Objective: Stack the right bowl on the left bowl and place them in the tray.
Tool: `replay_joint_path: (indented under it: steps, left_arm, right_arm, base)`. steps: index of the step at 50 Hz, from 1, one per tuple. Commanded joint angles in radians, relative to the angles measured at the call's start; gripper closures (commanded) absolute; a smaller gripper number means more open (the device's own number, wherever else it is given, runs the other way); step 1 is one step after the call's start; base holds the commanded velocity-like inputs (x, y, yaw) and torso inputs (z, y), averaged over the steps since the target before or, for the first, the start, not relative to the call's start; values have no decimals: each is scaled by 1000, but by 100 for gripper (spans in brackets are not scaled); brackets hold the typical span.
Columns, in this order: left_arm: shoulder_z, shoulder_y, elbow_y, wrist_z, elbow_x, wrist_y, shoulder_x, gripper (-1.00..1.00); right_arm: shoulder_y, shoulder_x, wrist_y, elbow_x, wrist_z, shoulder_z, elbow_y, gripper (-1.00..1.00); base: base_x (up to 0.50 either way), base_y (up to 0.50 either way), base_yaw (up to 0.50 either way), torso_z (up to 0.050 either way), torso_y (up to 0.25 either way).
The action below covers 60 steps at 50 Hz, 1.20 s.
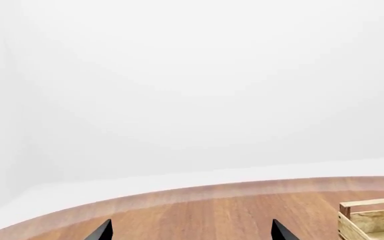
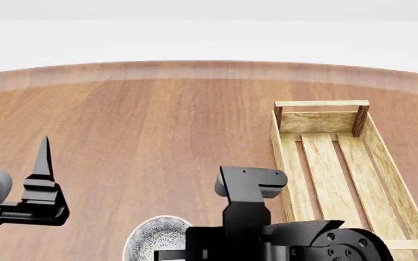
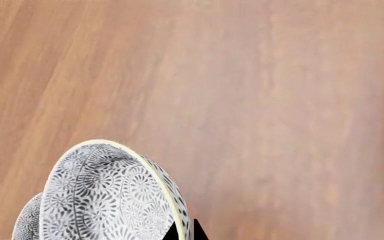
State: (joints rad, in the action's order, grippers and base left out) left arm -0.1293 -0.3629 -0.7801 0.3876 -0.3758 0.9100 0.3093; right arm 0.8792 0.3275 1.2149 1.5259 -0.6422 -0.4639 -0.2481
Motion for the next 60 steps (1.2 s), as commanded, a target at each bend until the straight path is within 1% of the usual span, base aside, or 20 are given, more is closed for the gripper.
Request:
replay_joint_path:
  steps: [1, 6, 12, 14, 16, 23, 26, 30, 36, 44, 51, 60]
  left_arm:
    - [12, -18, 2, -15, 14, 11, -19, -100]
    - [7, -20, 0, -10, 12, 14, -20, -100]
    - [7, -23, -3, -8, 6, 17, -20, -100]
    - [6, -23, -1, -8, 6, 15, -19, -100]
    - [7, -25, -3, -8, 3, 18, -19, -100]
    - [9, -27, -13, -2, -4, 27, -16, -100]
    - [13, -25, -16, -1, -6, 27, -14, -100]
    - [19, -25, -25, 3, -12, 35, -11, -100]
    - [20, -31, -33, 7, -17, 43, -8, -100]
    - [27, -34, -51, 15, -27, 59, -3, -100]
    - [33, -27, -58, 18, -31, 58, 1, -100]
    - [35, -17, -55, 20, -32, 47, 6, -100]
  right_arm:
    - [115, -140, -31, -76, 130, -39, -170, 100]
    - [164, -183, -63, -116, 178, -66, -255, 100]
    - [257, -287, -120, -179, 261, -115, -464, 100]
    - [271, -307, -126, -178, 264, -121, -483, 100]
    - [287, -326, -136, -137, 250, -150, -502, 100]
    - [345, -326, -258, 153, 204, -412, -469, 100]
    - [349, -326, -293, 211, 201, -483, -440, 100]
    - [376, -327, -355, 302, 242, -626, -433, 100]
    - [423, -327, -433, 429, 285, -798, -399, 100]
    - [485, -327, -557, 584, 308, -999, -316, 100]
    - [505, -327, -616, 632, 356, -1107, -289, 100]
    - [500, -327, -620, 617, 370, -1131, -252, 100]
  base:
    - [0, 0, 0, 0, 0]
    - [0, 0, 0, 0, 0]
    - [0, 0, 0, 0, 0]
    - [0, 0, 0, 0, 0]
    - [0, 0, 0, 0, 0]
    - [0, 0, 0, 0, 0]
    - [0, 0, 0, 0, 3]
    - [0, 0, 0, 0, 0]
    - [0, 0, 0, 0, 0]
    - [0, 0, 0, 0, 0]
    - [0, 0, 0, 0, 0]
    - [0, 0, 0, 0, 0]
